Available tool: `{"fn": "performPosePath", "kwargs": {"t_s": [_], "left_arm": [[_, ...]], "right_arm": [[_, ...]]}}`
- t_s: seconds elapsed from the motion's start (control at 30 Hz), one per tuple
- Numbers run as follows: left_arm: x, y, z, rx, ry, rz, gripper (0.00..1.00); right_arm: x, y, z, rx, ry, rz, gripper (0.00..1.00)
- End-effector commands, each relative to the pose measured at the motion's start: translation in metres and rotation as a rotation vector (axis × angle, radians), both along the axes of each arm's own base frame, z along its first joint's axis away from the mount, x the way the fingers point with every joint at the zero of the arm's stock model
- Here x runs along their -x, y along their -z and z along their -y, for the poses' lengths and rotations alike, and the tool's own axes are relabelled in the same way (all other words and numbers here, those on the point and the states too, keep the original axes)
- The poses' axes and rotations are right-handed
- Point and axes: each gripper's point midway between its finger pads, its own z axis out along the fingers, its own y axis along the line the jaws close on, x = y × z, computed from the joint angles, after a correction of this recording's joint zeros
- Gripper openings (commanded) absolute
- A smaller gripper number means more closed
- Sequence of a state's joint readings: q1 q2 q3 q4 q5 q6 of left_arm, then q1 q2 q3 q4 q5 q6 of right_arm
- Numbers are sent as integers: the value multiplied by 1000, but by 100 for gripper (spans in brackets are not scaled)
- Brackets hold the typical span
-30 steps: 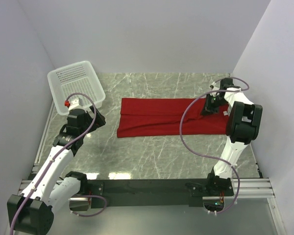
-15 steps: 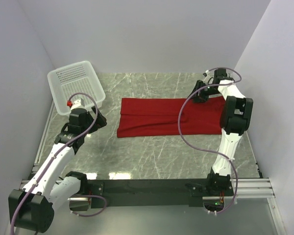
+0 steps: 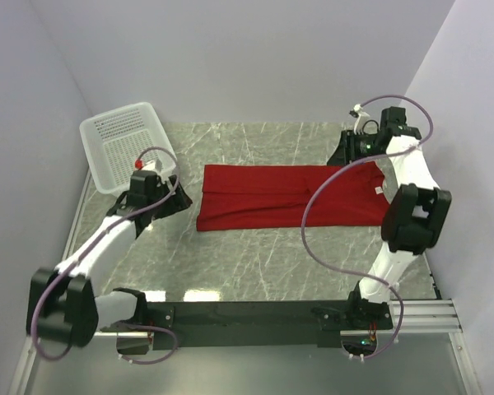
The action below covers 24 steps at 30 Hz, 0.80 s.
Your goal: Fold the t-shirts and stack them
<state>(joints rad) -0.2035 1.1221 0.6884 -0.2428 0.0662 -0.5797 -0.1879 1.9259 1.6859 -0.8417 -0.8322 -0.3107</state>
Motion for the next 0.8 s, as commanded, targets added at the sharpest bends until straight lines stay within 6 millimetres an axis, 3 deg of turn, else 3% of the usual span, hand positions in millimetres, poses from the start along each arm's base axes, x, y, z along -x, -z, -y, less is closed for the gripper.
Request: {"fn": "performPosePath", "kwargs": {"t_s": [0.0, 0.03, 0.07, 0.1, 0.17, 0.2, 0.27, 0.3, 0.57, 0.77], "left_arm": [[-32, -26, 22, 28, 110, 95, 79], [-38, -15, 25, 17, 123, 67, 79], [-48, -22, 28, 14, 132, 85, 78], [-54, -9, 32, 6, 144, 48, 77], [-65, -12, 42, -9, 180, 43, 74], [-69, 2, 47, -31, 190, 4, 74], [-79, 3, 52, -59, 197, -3, 73], [-79, 19, 52, -81, 196, -53, 71], [-83, 59, 64, -145, 216, -170, 61], [-86, 68, 75, -132, 243, -198, 46]], "right_arm": [[38, 0, -3, 70, -109, 57, 52], [43, 3, -3, 75, -107, 53, 52], [46, -1, -2, 87, -100, 75, 52], [55, 9, -3, 84, -97, 49, 52], [63, 12, -3, 77, -84, 40, 52], [65, 13, -4, 72, -78, 39, 52], [70, 16, -5, 72, -69, 34, 52], [71, 16, -3, 73, -60, 35, 52], [74, 18, 10, 60, -8, 25, 51], [75, 21, 16, 50, 11, 12, 51]]}}
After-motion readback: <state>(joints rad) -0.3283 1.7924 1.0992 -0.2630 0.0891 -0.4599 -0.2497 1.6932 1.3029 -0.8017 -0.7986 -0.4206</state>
